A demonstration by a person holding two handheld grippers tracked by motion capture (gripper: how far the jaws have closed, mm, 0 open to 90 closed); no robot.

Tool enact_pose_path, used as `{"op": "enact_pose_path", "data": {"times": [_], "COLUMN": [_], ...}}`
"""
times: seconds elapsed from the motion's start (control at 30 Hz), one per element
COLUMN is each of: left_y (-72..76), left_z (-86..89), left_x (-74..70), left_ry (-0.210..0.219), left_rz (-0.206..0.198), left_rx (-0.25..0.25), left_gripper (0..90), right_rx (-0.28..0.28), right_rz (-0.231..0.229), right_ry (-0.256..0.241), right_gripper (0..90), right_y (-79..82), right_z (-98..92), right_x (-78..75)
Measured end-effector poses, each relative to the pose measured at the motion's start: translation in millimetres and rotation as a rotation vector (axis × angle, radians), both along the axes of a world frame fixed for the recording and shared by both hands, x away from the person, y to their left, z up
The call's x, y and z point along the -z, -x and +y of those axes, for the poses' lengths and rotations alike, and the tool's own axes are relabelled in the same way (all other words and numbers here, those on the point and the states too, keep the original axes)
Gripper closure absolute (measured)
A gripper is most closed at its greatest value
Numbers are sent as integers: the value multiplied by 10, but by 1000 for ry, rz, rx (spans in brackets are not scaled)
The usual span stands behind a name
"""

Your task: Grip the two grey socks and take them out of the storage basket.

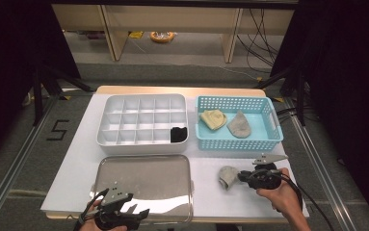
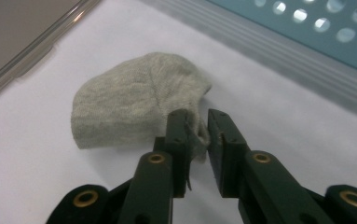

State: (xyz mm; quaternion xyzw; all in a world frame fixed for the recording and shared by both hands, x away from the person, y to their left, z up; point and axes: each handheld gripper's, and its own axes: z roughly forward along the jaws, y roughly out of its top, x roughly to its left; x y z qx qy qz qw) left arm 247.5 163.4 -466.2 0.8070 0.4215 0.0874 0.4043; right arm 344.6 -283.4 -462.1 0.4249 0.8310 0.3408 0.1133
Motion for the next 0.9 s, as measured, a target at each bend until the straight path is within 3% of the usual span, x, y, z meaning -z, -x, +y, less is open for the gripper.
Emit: {"op": "enact_pose_path", "data": {"times": [0.03, 0.1, 0.13, 0.27, 0.3, 0.47, 0.53, 0.57, 0.67, 0.77, 0.9], "left_y": [2, 0, -5, -7, -8, -2, -1, 0, -1, 5, 2], "left_z": [-7, 2, 4, -7, -6, -15, -15, -16, -14, -16, -7], "left_x": [2, -1, 1, 1, 0, 0, -2, -2, 0, -6, -11], "left_ry": [9, -2, -3, -3, -5, -9, -10, -6, -5, -15, -2], "left_rz": [-1, 0, -3, -2, 2, -6, -7, -5, 2, -7, 5], "left_rx": [-4, 3, 7, 13, 15, 7, 6, 0, 7, 2, 10], "left_gripper": [219, 219, 219, 219, 220, 220, 220, 220, 220, 220, 220], "right_rx": [-14, 8, 21, 39, 17, -14, -30, -49, -83, -86, -83], "right_rz": [-3, -35, -19, -68, -89, -64, -72, -62, -43, -28, 19], "right_ry": [27, 23, 37, 19, 21, 23, 31, 42, 73, 92, 157], "right_gripper": [765, 695, 668, 629, 619, 567, 565, 565, 568, 574, 595], "right_y": [0, 9, 16, 77, 81, 105, 84, 67, 33, -1, -70], "right_z": [-11, -7, -21, 35, 63, 365, 426, 563, 699, 760, 852], "right_x": [-39, -80, -130, -283, -312, -386, -369, -332, -262, -206, -81]}}
